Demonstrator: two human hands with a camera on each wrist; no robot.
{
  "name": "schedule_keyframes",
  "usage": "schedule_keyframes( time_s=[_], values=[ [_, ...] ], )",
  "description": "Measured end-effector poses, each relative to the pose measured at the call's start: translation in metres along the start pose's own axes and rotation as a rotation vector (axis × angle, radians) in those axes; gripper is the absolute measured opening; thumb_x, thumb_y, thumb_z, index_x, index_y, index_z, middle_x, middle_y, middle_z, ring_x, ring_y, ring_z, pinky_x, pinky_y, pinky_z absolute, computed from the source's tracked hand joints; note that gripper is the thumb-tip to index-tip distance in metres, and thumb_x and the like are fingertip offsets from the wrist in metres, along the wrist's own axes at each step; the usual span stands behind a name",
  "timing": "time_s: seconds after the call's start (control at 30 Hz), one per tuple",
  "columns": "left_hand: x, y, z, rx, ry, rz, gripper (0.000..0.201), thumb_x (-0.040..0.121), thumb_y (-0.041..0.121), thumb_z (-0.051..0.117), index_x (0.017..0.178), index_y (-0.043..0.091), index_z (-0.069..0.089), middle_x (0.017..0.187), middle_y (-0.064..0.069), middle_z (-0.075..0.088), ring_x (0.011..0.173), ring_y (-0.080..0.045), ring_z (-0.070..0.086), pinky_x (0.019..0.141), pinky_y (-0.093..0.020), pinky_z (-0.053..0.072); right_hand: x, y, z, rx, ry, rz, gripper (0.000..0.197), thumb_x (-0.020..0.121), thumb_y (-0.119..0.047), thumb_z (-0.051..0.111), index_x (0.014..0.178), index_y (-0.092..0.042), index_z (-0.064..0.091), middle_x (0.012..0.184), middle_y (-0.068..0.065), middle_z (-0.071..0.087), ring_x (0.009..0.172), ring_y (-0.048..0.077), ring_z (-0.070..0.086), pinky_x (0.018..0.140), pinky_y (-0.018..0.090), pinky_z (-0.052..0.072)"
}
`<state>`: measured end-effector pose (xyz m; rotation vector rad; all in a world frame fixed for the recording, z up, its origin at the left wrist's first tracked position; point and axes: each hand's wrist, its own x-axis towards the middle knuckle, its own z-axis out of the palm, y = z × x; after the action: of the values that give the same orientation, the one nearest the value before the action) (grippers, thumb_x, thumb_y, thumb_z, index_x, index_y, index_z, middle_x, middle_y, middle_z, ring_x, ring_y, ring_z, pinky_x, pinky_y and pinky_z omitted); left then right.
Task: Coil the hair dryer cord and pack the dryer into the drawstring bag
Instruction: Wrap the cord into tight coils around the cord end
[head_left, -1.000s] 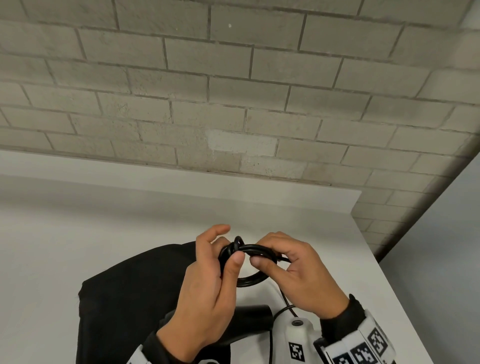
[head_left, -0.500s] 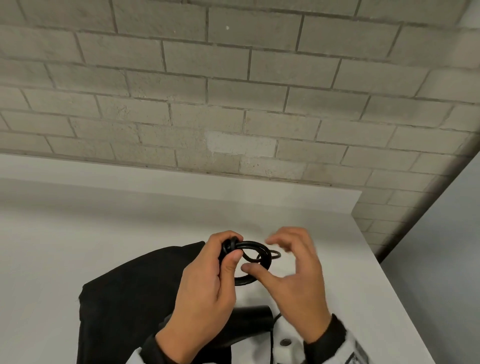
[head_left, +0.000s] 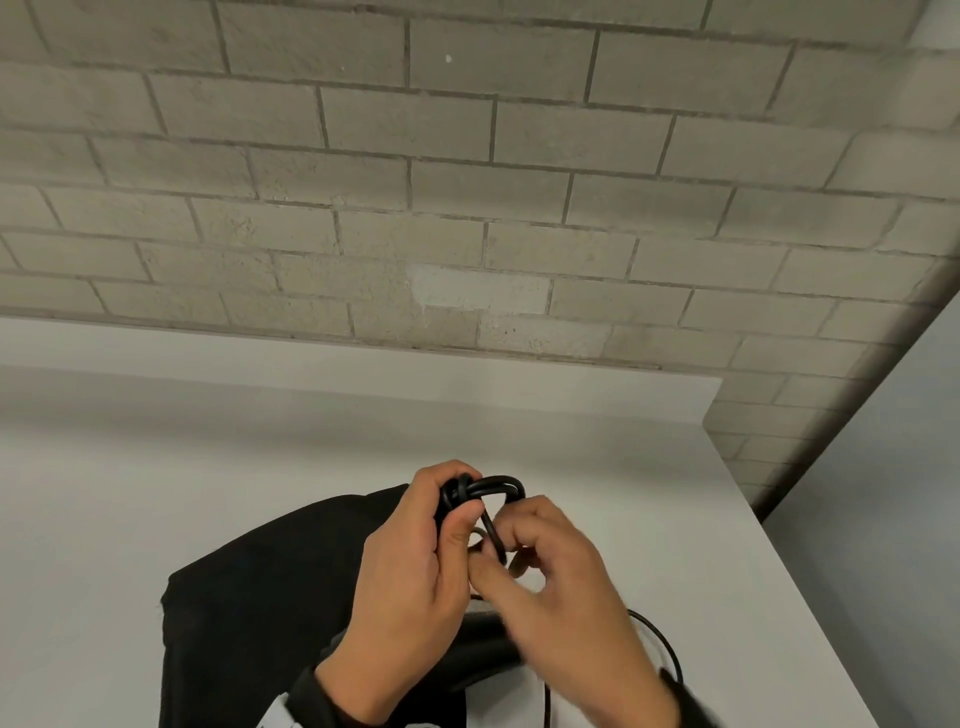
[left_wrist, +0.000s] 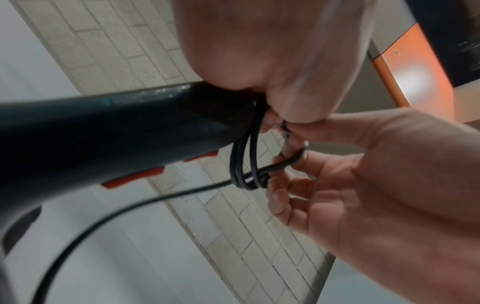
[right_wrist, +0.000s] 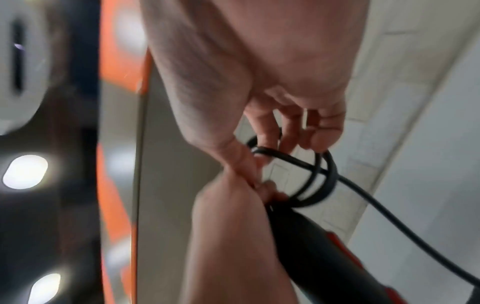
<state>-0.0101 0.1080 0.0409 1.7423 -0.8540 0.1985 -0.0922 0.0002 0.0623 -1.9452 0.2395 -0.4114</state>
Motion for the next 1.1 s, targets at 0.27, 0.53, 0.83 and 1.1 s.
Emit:
schedule_keyframes(
  time_s=[0.27, 0.53, 0.83, 1.1],
  values=[
    [0.007, -0.008, -0.004, -0.036, 0.052, 0.022, 0.017, 0.093, 0.047, 0.042, 0.108, 0.042, 0.048, 0.083, 0.011, 0.059, 0.064, -0.015, 0.057, 0.055, -0.025, 0.047, -0.012, 0.015, -0.008, 0.104, -0.025, -0.135, 0.018, 0.08, -0.02, 0.071, 0.096, -0.026, 0.066, 0.106, -0.005, 0.062, 0.11, 0.021, 0.058, 0.091, 0.028, 0.048],
    [0.01, -0.015, -0.006, -0.017, 0.071, 0.005, 0.017, 0.093, 0.046, 0.043, 0.11, 0.042, 0.047, 0.08, 0.007, 0.058, 0.058, -0.018, 0.053, 0.052, -0.03, 0.046, -0.015, 0.012, -0.012, 0.369, 0.045, 0.046, 0.025, 0.084, -0.046, 0.062, 0.089, -0.025, 0.074, 0.074, 0.002, 0.072, 0.082, 0.012, 0.067, 0.085, 0.02, 0.047],
    [0.012, -0.014, -0.002, 0.011, 0.052, 0.001, 0.014, 0.098, 0.044, 0.041, 0.111, 0.041, 0.045, 0.082, 0.012, 0.058, 0.061, -0.017, 0.055, 0.053, -0.026, 0.046, -0.026, 0.022, -0.027, 0.376, 0.051, 0.036, 0.028, 0.065, -0.042, 0.071, 0.084, -0.021, 0.073, 0.085, 0.0, 0.071, 0.082, 0.013, 0.064, 0.075, 0.02, 0.05],
    [0.009, -0.008, -0.003, 0.026, 0.0, 0.037, 0.03, 0.097, 0.044, 0.042, 0.127, 0.045, 0.041, 0.077, 0.016, 0.055, 0.06, -0.01, 0.052, 0.056, -0.011, 0.039, -0.022, 0.038, -0.009, 0.654, 0.175, 0.038, 0.049, 0.065, -0.061, 0.077, 0.088, -0.019, 0.071, 0.095, 0.023, 0.071, 0.102, 0.033, 0.068, 0.084, 0.032, 0.056]
  ],
)
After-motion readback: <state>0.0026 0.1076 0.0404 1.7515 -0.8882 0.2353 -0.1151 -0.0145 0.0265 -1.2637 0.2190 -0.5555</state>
